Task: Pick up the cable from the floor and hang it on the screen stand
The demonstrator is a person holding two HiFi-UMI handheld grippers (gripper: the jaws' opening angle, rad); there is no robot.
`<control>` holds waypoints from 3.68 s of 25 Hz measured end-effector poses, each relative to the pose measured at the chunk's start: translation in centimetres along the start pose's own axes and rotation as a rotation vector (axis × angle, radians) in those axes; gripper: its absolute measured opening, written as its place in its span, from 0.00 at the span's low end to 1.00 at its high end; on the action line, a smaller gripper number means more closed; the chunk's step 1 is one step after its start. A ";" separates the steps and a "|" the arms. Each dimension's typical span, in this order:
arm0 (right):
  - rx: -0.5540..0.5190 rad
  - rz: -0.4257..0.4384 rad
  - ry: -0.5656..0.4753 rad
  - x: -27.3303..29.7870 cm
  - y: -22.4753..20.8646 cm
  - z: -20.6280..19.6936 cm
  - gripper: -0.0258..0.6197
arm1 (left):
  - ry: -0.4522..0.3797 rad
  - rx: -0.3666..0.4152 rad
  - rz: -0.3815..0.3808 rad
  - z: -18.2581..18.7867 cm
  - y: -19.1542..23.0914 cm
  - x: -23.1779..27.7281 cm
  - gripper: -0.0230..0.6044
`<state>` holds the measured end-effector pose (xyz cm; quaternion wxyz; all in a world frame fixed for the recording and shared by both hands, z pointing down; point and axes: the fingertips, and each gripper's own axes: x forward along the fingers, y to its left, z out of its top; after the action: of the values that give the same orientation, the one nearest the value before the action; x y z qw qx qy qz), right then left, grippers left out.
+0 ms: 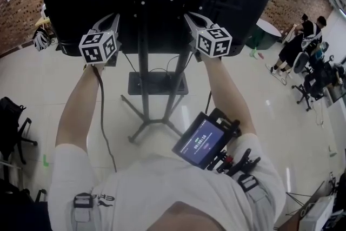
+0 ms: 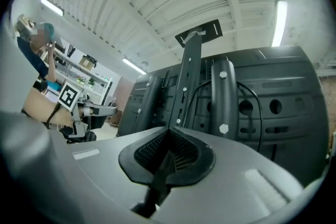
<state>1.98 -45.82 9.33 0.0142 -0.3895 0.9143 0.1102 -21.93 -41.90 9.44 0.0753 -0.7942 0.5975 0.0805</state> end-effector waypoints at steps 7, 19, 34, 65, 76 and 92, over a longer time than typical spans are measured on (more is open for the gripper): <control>0.024 -0.009 0.025 -0.8 1.1 -2.4 0.06 | 0.055 -0.008 -0.036 -3.7 -2.5 -0.8 0.04; 0.050 -0.031 0.089 -6.1 6.2 -6.9 0.06 | 0.102 -0.017 -0.132 -8.3 -7.8 -4.5 0.04; 0.145 -0.021 0.126 -20.3 11.2 -14.2 0.06 | 0.170 -0.053 -0.075 -14.9 -17.2 -15.7 0.04; 0.321 -0.070 0.243 -37.7 18.9 -22.7 0.06 | 0.325 -0.084 -0.025 -22.9 -27.4 -33.5 0.04; 0.317 -0.050 0.241 -37.3 20.0 -22.2 0.06 | 0.314 -0.079 -0.028 -22.4 -27.7 -33.7 0.04; 0.328 -0.039 0.257 -37.1 20.7 -22.1 0.06 | 0.319 -0.088 -0.026 -21.9 -27.4 -33.4 0.04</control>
<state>14.35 -10.33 38.97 -0.0370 -0.4104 0.9066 -0.0910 -3.86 -7.80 38.70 -0.0543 -0.8071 0.5876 -0.0213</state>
